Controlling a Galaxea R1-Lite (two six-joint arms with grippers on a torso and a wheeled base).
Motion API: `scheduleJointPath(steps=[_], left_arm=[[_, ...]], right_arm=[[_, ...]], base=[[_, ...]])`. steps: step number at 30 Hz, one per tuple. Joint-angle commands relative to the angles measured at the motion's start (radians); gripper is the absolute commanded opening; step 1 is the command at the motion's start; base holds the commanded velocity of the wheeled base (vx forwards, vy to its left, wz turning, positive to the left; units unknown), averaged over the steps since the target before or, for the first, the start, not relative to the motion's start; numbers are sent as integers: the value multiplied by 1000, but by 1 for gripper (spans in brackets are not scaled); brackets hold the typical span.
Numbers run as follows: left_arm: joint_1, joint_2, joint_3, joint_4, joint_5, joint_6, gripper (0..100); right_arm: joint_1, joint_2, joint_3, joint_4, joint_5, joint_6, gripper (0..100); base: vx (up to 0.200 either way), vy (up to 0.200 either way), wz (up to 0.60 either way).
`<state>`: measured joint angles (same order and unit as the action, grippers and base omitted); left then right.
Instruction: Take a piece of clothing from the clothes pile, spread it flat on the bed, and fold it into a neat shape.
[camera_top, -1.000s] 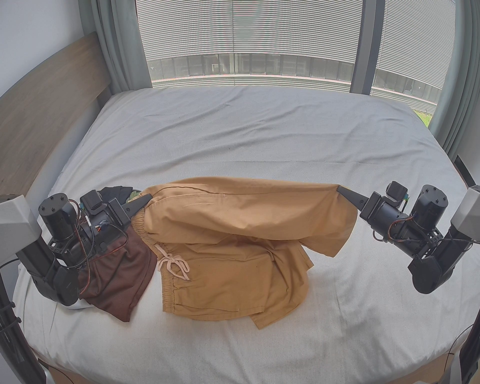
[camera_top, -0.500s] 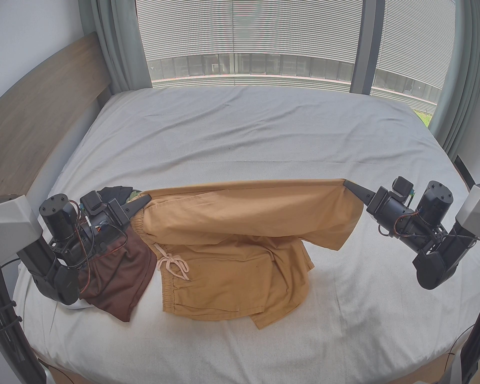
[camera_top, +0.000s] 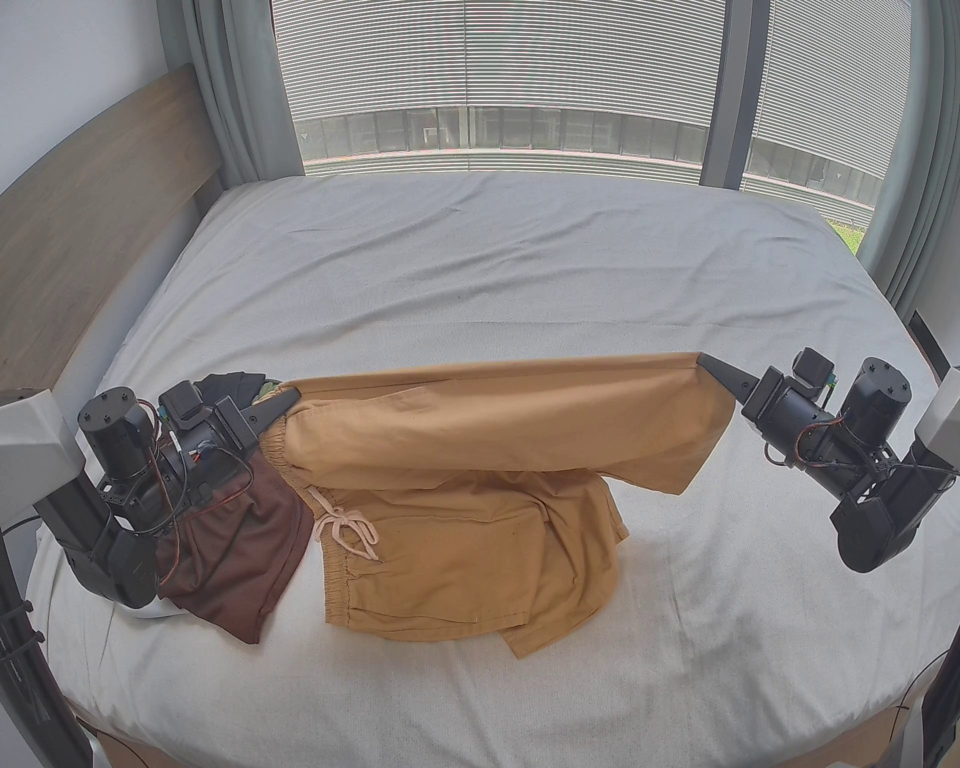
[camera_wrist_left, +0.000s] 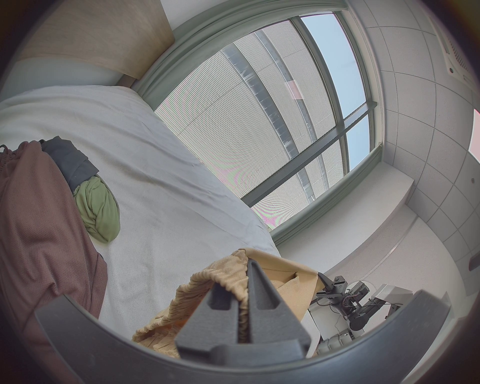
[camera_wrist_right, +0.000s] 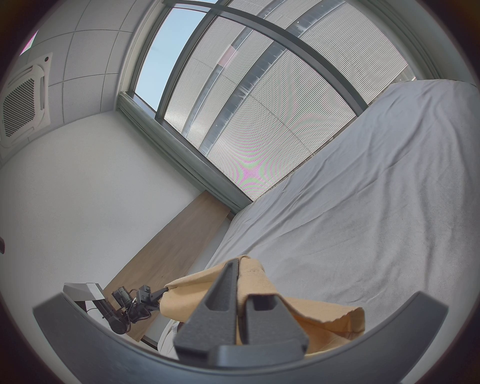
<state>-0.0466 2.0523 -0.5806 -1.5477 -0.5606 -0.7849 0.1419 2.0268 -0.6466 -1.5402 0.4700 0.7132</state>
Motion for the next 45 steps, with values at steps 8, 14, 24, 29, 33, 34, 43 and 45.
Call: scheduleJointPath(steps=[8, 14, 24, 29, 33, 34, 43, 45], left_arm=[[2, 3, -5, 0, 1, -2, 0], [-4, -12, -5, 0, 1, -2, 0], [-15, -8, -24, 0, 61, 1, 0], [-15, 9, -56, 0, 96, 35, 0], [-22, 49, -87, 0, 119, 55, 0], [-24, 58, -97, -2, 125, 56, 0], [-59, 108, -219, 0, 229, 53, 0], [-59, 112, -231, 0, 234, 53, 0]], right_arm=[[-12, 1, -7, -1, 2, 0, 0], [4, -5, -4, -1, 1, 0, 0], [10, -25, -24, 0, 1, -1, 0], [7, -11, -64, 2, 1, -1, 0], [8, 27, -127, 35, 1, -4, 0], [8, 32, -140, 51, 1, -4, 0], [5, 130, -294, 91, 1, -4, 0], [5, 145, -315, 100, -1, -4, 0]], base=[[0, 0, 0], [0, 0, 0], [0, 0, 0], [0, 0, 0], [0, 0, 0], [0, 0, 0], [0, 0, 0], [0, 0, 0]])
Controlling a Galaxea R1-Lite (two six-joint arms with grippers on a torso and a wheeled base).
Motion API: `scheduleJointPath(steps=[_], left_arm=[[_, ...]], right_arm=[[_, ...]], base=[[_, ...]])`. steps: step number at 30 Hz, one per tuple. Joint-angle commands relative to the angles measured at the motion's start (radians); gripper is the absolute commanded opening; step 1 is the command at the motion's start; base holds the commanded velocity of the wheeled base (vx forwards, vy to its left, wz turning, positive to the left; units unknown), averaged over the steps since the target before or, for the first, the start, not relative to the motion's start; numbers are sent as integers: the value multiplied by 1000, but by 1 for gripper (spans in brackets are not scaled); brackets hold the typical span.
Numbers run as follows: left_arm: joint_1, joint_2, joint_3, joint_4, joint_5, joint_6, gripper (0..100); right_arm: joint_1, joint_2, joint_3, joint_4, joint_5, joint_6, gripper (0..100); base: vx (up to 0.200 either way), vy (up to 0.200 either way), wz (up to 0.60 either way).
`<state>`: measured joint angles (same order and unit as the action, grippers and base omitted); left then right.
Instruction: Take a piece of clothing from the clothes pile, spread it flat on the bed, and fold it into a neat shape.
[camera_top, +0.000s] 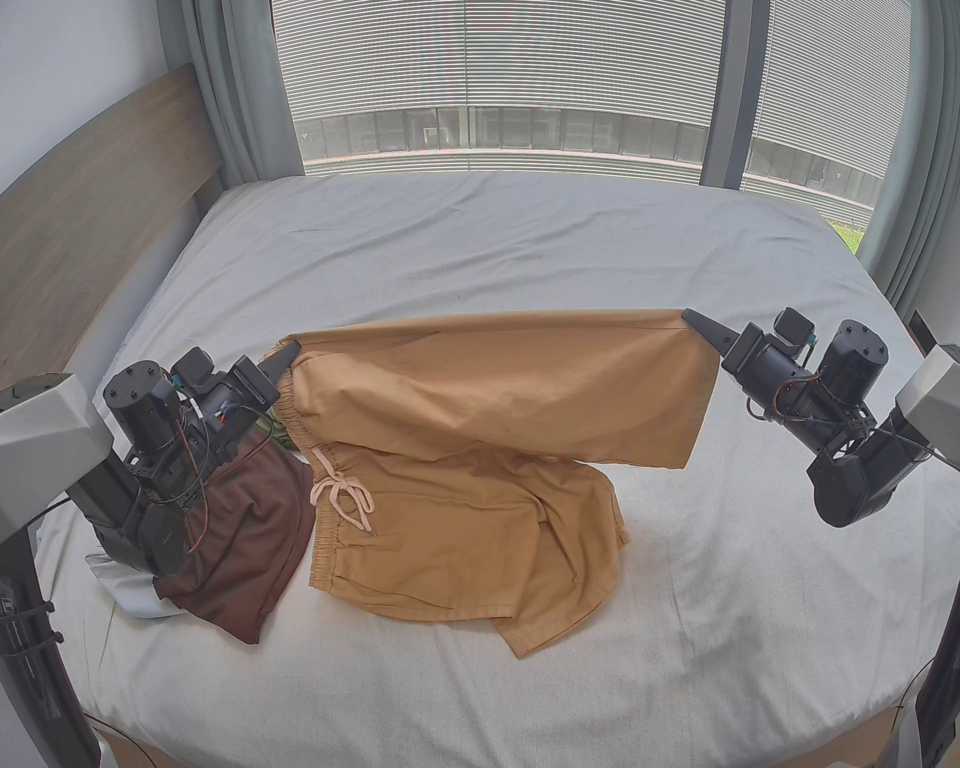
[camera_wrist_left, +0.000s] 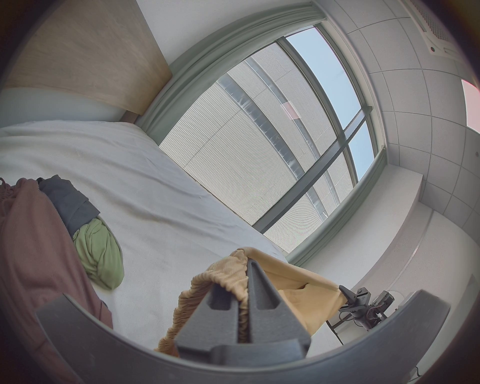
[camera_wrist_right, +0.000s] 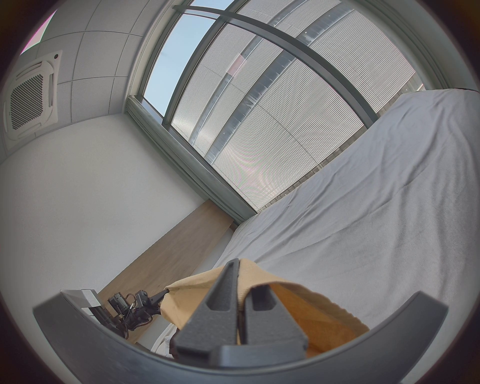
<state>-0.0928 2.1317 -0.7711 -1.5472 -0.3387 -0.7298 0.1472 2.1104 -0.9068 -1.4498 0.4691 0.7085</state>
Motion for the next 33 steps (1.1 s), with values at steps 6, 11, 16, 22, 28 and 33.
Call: scheduleJointPath(steps=[6, 11, 16, 22, 28, 33], left_arm=[[-13, 76, -83, -1, 15, -2, 0], [-10, 123, -139, 1, 44, 4, 0], [-8, 168, -200, 1, 49, 9, 0], [-12, 224, -271, 3, 50, 7, 0], [-13, 280, -340, 4, 70, 4, 0], [-13, 317, -393, 7, 70, 1, 0]], right_arm=[[-9, 117, -132, 28, 0, -1, 0], [-15, 154, -192, 54, 0, -1, 0], [-26, 191, -264, 80, 0, -1, 0], [-29, 246, -366, 131, -1, -6, 0], [-35, 307, -466, 192, -1, -49, 0], [-35, 361, -555, 244, -1, -54, 0]], base=[[0, 0, 0], [0, 0, 0], [0, 0, 0], [0, 0, 0], [0, 0, 0], [0, 0, 0]])
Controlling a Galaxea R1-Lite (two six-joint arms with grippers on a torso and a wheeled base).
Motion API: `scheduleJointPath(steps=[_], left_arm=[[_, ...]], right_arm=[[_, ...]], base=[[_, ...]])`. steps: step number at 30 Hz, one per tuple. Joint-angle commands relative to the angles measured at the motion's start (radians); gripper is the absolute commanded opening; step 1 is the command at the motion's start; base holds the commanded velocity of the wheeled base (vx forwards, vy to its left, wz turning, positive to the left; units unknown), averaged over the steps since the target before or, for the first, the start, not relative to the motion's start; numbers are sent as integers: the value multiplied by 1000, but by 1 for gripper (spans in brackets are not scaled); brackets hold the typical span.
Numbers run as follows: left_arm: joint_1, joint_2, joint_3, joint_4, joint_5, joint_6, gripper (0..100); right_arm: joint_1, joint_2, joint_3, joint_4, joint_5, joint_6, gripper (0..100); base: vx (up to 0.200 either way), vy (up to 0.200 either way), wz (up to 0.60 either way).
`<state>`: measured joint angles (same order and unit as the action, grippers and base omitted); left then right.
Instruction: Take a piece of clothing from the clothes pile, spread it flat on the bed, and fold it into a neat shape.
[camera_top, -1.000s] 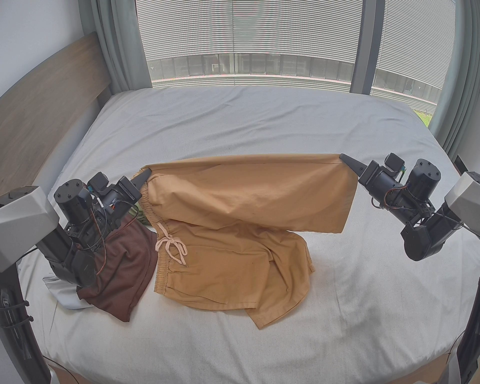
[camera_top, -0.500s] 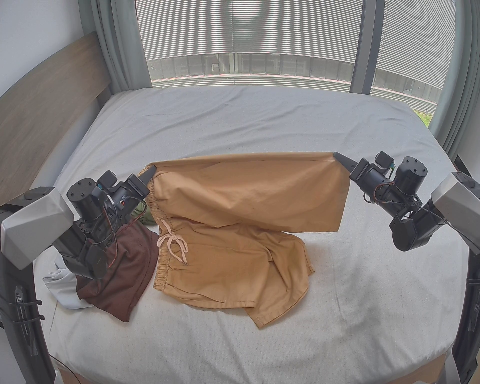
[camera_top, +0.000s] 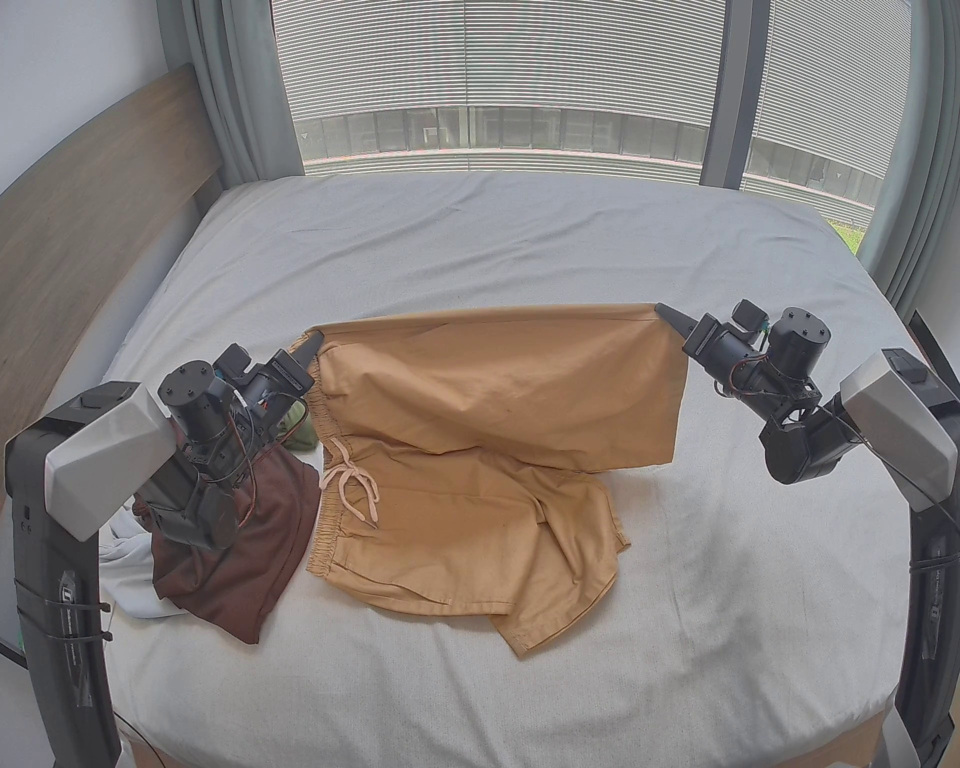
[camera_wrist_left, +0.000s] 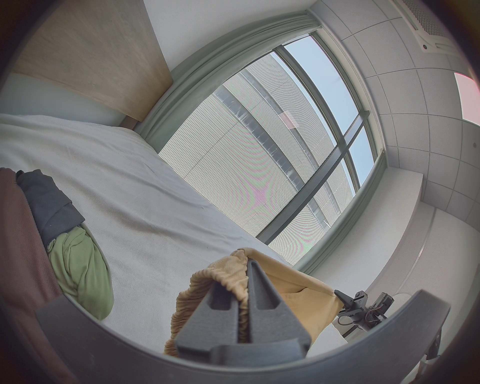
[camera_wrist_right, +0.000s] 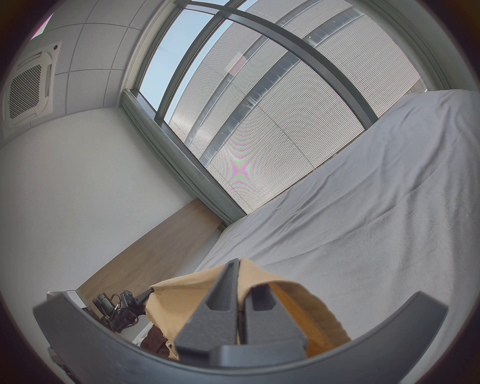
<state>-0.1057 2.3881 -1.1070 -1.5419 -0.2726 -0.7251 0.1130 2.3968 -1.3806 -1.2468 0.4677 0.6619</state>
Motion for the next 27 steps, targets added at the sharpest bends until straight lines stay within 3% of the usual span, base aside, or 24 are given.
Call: scheduleJointPath(steps=[1, 8, 25, 26, 27], left_arm=[[0, 66, -65, 2, 6, -4, 0], [0, 125, -160, 3, 19, -4, 0], [6, 186, -280, 42, 18, -10, 0], [6, 186, -280, 42, 18, -10, 100], [5, 186, -287, 59, 18, -10, 100]], right_arm=[[-1, 81, -94, 60, 0, -7, 0], [-3, 147, -261, 144, -1, -7, 0], [-10, 231, -426, 214, -4, -10, 0], [-10, 231, -426, 214, -4, -10, 0], [-10, 232, -431, 216, -4, -28, 0]], base=[[0, 0, 0], [0, 0, 0], [0, 0, 0], [0, 0, 0], [0, 0, 0]])
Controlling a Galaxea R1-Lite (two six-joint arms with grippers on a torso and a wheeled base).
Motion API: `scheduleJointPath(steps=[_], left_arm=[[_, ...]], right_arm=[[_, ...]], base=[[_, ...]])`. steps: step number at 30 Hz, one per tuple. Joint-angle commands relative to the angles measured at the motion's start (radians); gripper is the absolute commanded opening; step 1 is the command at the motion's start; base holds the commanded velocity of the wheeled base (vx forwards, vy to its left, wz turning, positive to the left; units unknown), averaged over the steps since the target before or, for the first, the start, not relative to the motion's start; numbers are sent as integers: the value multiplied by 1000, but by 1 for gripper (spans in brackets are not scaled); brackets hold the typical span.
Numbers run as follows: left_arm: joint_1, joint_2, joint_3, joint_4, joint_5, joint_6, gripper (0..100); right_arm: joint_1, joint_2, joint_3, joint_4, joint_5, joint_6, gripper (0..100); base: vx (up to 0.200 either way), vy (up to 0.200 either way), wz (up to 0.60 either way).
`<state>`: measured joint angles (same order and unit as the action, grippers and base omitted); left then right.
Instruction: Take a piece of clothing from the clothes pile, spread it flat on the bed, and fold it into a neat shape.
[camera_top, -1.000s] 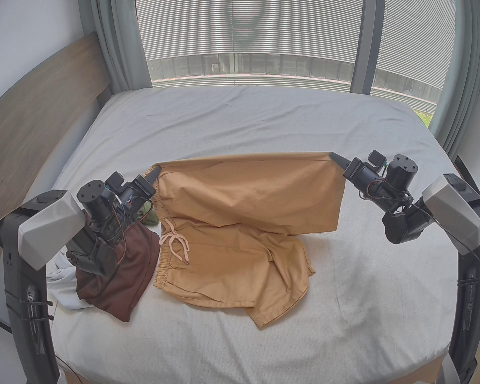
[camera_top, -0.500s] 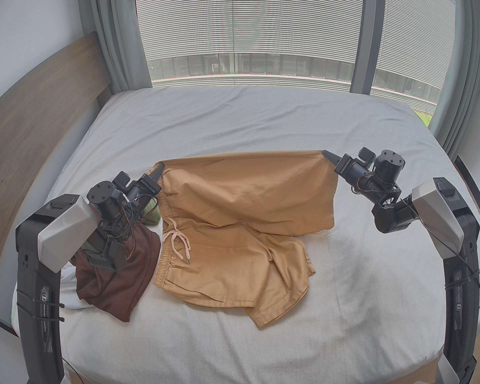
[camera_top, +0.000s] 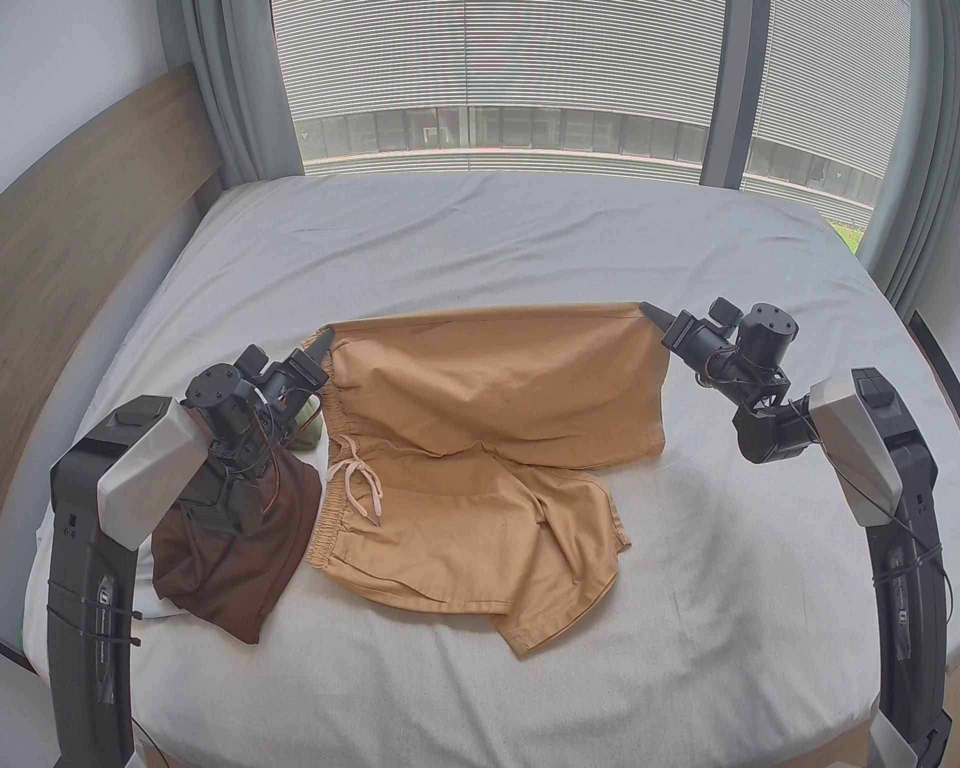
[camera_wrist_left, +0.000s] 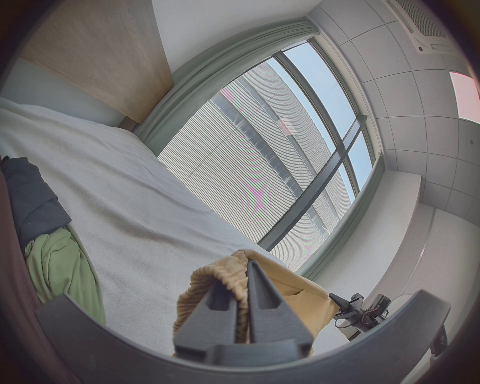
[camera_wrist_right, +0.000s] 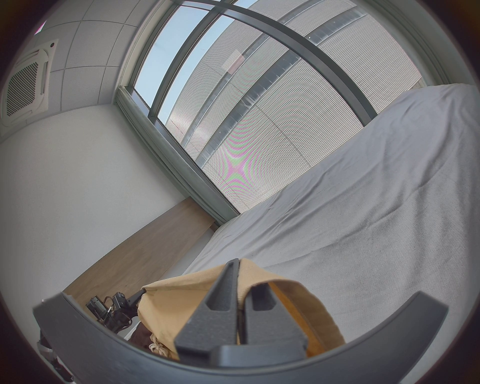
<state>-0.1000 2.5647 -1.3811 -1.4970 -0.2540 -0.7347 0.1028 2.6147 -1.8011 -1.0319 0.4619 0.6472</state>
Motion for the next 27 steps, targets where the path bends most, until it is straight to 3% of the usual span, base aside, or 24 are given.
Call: scheduleJointPath(steps=[1, 6, 12, 17, 19, 23, 27], left_arm=[[-1, 9, -13, 15, -1, 0, 100], [-4, 0, -32, 44, -2, -22, 100], [-4, -23, -33, 120, 2, -42, 100], [0, -43, -30, 181, 29, -40, 100], [20, -80, -21, 251, 55, -35, 100], [45, -123, -6, 327, 71, -17, 100], [74, -178, 57, 377, 71, 55, 100]], right_arm=[[0, 15, -12, 1, 1, -15, 100], [-11, 53, -92, 23, -9, -20, 100], [-26, 28, -55, 19, -29, -21, 100], [-26, -39, 72, 10, -42, -46, 100], [-18, -107, 239, -34, -43, -67, 100], [-8, -174, 417, -103, -43, -69, 100], [17, -248, 621, -165, -43, -69, 100]], base=[[0, 0, 0], [0, 0, 0], [0, 0, 0], [0, 0, 0], [0, 0, 0], [0, 0, 0], [0, 0, 0]])
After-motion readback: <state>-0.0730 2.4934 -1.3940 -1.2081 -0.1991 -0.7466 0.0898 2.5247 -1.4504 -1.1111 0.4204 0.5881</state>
